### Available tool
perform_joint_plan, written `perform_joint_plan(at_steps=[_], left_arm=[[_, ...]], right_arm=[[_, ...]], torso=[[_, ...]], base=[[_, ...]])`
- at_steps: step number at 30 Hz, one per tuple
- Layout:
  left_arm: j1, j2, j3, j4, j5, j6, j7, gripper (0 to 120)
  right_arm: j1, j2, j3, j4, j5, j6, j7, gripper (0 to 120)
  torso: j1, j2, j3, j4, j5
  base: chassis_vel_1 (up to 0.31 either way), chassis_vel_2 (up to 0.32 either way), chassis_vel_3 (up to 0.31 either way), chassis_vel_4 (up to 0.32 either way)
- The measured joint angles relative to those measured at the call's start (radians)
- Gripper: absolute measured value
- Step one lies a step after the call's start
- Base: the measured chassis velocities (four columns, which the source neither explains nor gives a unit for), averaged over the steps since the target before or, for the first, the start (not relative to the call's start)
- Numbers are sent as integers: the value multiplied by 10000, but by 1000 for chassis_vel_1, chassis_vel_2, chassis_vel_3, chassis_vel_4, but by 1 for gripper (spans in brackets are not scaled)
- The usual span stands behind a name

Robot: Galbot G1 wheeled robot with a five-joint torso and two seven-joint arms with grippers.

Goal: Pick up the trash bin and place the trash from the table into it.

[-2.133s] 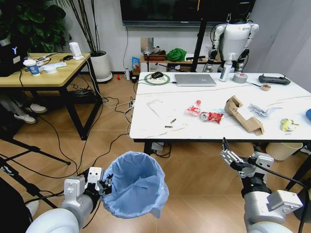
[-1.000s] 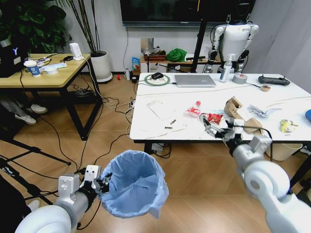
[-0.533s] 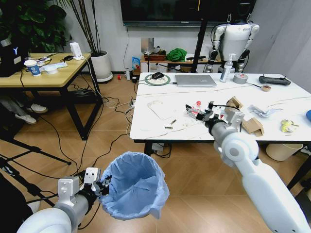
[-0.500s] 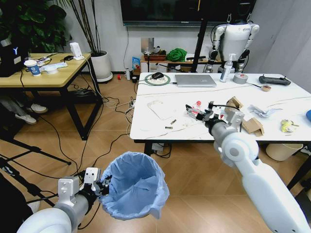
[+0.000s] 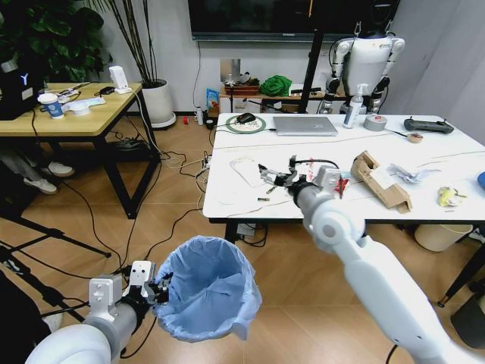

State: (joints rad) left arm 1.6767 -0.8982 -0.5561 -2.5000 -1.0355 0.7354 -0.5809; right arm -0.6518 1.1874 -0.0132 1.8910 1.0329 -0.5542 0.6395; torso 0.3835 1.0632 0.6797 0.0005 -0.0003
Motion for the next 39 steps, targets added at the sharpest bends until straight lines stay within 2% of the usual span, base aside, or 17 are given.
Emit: perform_joint_plan(at_steps=[3, 6, 12, 28, 39], left_arm=[[-72, 18, -2, 1, 1, 0, 0, 0], [-114, 27, -4, 1, -2, 0, 0, 0], [-124, -74, 23, 0, 0, 0, 2, 0], [-282, -94, -25, 0, -34, 0, -3, 0], [-331, -159, -11, 0, -52, 0, -4, 0]], right_arm=[[302, 590, -431, -367, 356, -99, 1089, 100], [399, 829, -606, -580, 430, -133, 1465, 98], [605, 1133, -732, -1463, 420, -147, 1870, 84], [770, 600, -826, -2029, 881, -385, 2015, 81], [1092, 624, -1215, -2310, 1050, -434, 2186, 64]], torso=[[0, -1, 0, 4, 0], [0, -2, 0, 3, 0], [-2, -3, -2, 1, 2], [-3, -6, -3, 1, 4], [-3, -7, -4, 2, 3]], base=[[0, 0, 0, 0], [0, 0, 0, 0], [0, 0, 0, 0], [0, 0, 0, 0], [0, 0, 0, 0]])
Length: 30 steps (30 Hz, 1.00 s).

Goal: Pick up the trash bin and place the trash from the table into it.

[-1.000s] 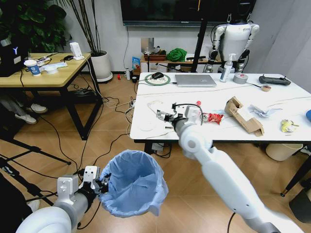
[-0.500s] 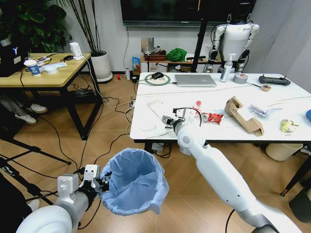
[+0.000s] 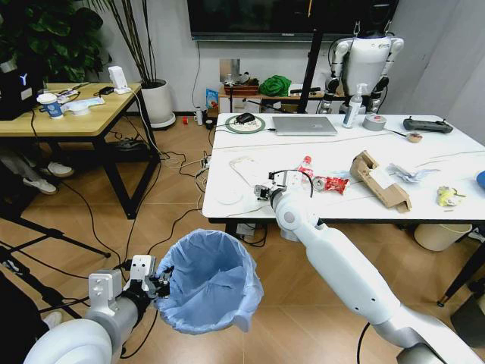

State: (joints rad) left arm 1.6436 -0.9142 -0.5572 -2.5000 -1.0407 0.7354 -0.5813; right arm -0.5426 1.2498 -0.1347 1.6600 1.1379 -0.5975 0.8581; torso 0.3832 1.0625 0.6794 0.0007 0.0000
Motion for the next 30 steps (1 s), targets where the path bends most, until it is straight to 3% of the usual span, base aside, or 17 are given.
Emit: perform_joint_plan(at_steps=[16, 30], left_arm=[[-106, -28, -2, 0, -1, 0, 84, 0], [-116, -43, 9, 0, -10, 0, 98, 0]], right_arm=[[-55, -418, -170, 13, -440, -19, -89, 55], [89, -205, -378, -100, -622, -47, -131, 51]], torso=[[0, 0, -1, -1, 0], [0, 0, -1, 1, 0]], base=[[0, 0, 0, 0], [0, 0, 0, 0]])
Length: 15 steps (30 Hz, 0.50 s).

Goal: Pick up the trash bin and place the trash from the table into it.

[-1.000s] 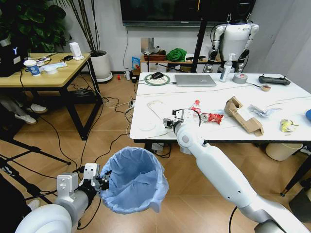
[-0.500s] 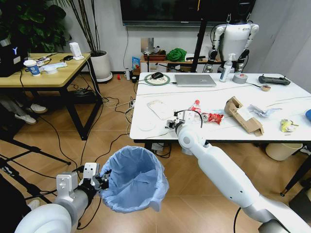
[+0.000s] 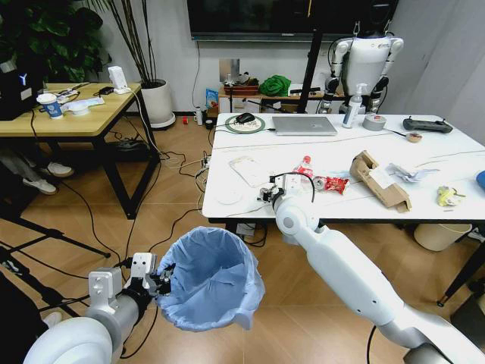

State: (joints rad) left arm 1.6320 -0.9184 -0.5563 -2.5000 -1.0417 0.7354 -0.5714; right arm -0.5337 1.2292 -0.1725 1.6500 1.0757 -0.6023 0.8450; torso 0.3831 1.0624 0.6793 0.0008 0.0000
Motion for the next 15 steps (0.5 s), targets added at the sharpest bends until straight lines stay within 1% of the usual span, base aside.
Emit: perform_joint_plan(at_steps=[9, 15], left_arm=[[40, -21, -21, 0, -1, 0, 3, 0], [29, -35, -16, 0, -3, 0, 5, 0]], right_arm=[[-17, -68, -21, -29, -67, 0, -23, 41], [-77, -119, -46, -14, -169, -1, -63, 39]], torso=[[0, 0, 0, -1, 0], [0, 0, 0, -1, 0]], base=[[0, 0, 0, 0], [0, 0, 0, 0]])
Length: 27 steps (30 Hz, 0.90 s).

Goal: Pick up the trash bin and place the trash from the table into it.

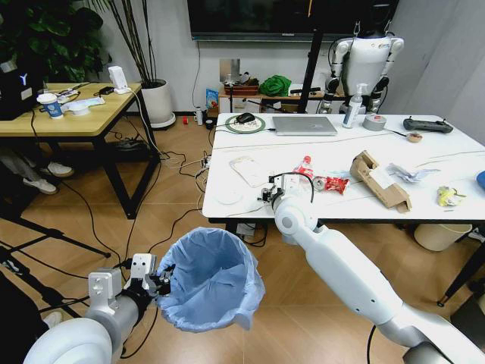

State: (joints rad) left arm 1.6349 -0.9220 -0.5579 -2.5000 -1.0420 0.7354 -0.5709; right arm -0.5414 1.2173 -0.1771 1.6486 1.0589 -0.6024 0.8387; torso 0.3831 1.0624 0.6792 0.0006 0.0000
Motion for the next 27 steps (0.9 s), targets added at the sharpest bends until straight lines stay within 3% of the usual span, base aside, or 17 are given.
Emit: perform_joint_plan(at_steps=[14, 22, 27], left_arm=[[-15, 9, 0, 0, -4, 0, 28, 0], [-10, -5, 3, 0, 0, 0, 66, 0], [-19, -10, 1, 0, 5, 0, 95, 0]], right_arm=[[-29, 18, -96, 4, -187, 3, -43, 38], [-24, 10, -111, 5, -188, 1, -45, 11], [-26, 18, -125, 5, -188, 0, -53, 3]], torso=[[0, 0, 0, 0, 0], [0, 0, 0, 0, 0], [0, 0, 0, 0, 0]], base=[[0, 0, 0, 0], [0, 0, 0, 0], [0, 0, 0, 0]])
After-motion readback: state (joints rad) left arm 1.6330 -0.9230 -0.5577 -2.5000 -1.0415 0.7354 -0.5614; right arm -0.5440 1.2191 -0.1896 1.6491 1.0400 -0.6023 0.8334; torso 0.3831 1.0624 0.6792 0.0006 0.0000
